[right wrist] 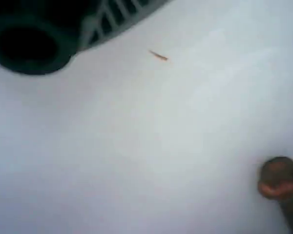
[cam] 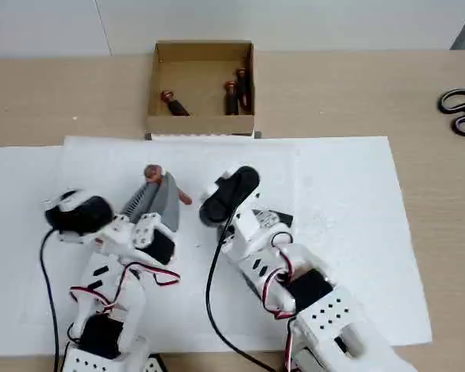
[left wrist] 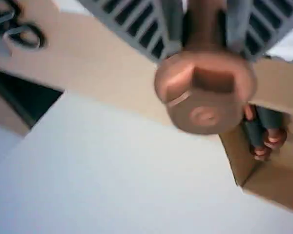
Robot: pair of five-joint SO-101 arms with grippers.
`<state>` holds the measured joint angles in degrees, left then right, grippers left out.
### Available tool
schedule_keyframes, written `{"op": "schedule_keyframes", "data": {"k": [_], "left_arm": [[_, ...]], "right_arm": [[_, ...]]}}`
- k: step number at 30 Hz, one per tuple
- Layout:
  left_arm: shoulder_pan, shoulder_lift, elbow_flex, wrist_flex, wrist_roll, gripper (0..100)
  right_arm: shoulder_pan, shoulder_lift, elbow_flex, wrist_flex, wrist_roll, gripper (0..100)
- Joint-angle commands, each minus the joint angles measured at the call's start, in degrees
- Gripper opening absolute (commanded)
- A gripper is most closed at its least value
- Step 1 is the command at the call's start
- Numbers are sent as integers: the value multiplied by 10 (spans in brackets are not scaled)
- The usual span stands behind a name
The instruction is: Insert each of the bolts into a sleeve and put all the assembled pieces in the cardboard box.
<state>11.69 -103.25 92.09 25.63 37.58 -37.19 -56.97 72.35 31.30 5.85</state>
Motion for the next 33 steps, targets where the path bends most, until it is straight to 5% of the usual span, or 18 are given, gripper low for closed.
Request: {"op": "schedule_keyframes", "data": {"k": [1,33], "left_arm": [[-10,-7,0,-24,17,6],[51,-7,7,33,17,6]], "right_arm": [[-23,-10,-4,-29,-4,2],[-50,-10,-34,-50,-4,2]]}}
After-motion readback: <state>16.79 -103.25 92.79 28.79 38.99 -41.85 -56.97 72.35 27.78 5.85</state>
